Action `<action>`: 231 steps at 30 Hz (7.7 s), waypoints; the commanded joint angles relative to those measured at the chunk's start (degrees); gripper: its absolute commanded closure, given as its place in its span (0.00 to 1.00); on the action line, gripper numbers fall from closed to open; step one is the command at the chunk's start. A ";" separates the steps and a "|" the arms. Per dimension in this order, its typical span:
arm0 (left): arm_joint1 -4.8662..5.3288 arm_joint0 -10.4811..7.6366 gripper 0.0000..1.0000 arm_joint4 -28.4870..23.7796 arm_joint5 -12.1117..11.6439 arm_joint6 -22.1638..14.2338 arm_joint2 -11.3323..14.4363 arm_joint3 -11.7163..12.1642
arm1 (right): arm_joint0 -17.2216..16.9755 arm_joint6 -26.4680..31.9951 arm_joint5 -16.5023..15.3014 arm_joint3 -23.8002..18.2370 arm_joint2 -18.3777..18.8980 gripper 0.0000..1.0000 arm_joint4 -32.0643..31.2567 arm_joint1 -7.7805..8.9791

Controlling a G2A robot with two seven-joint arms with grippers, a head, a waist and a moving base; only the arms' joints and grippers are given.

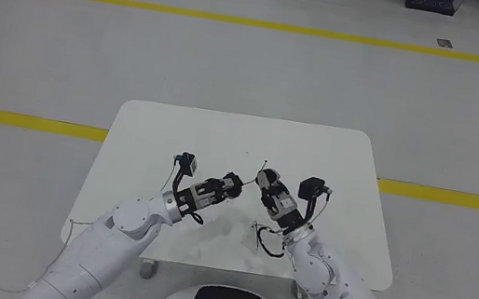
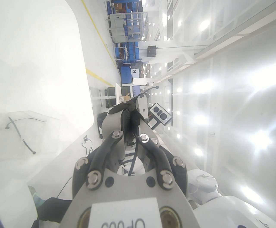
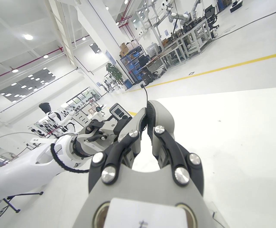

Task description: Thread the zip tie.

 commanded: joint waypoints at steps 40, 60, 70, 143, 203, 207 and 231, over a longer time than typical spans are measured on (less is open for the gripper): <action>0.00 0.00 1.00 0.00 0.00 0.00 0.00 0.00 | 1.26 -0.45 0.00 -0.63 -3.26 1.00 3.54 0.74; 0.00 0.00 1.00 0.00 0.00 0.00 0.00 0.00 | 2.55 0.11 0.00 0.22 -5.41 1.00 5.54 0.97; 0.00 0.00 1.00 0.00 0.00 0.00 0.00 0.00 | 2.75 0.32 0.00 0.41 -5.65 0.00 6.43 1.14; -1.27 -2.36 1.00 -31.33 12.38 -15.22 1.06 6.05 | -1.37 64.65 0.00 0.68 11.44 0.00 73.99 4.31; -7.02 -0.58 1.00 -39.16 -1.52 -26.29 -0.14 9.31 | 1.04 72.30 2.58 7.63 8.99 0.00 92.32 0.40; -7.02 -0.58 1.00 -39.16 -1.52 -26.29 -0.14 9.31 | 0.71 70.79 2.66 6.60 8.93 0.00 91.41 0.29; -7.00 0.00 1.00 -33.70 2.48 -18.16 1.81 7.87 | 0.76 70.53 1.71 6.21 9.71 0.00 90.91 -0.16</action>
